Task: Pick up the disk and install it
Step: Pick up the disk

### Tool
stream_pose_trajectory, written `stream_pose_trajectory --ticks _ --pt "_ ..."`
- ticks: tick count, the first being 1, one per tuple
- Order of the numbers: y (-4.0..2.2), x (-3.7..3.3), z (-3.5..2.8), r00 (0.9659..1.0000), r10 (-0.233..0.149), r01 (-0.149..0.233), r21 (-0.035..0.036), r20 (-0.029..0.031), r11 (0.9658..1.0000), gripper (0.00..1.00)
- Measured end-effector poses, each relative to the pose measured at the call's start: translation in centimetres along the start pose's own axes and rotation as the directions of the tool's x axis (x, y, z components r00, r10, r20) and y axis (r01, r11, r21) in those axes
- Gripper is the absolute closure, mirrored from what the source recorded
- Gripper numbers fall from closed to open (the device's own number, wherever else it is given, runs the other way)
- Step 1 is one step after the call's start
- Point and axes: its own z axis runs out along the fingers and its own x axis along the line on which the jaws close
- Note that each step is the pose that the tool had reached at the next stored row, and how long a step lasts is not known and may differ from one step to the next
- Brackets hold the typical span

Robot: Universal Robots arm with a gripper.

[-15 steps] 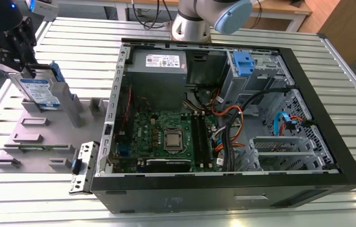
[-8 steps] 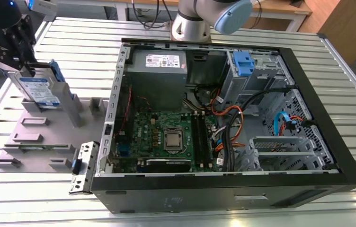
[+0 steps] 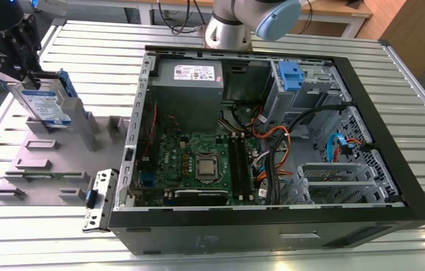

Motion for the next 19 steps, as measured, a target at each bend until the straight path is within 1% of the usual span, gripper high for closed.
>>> stream_pose_trajectory --ticks 8,10,12,14,19 --pt "0.0 0.0 -0.04 1.0 0.0 0.0 0.0 0.0 1.0 0.65" --pt "0.01 -0.01 -0.19 1.0 0.0 0.0 -0.0005 -0.0003 1.0 0.65" --pt "0.02 -0.02 -0.48 1.0 0.0 0.0 -0.0001 0.0 1.0 0.65" --pt "0.04 -0.04 -0.89 1.0 0.0 0.0 0.0 0.0 1.0 0.65" --pt "0.1 -0.11 -2.24 1.0 0.0 0.0 0.0 0.0 1.0 0.65"
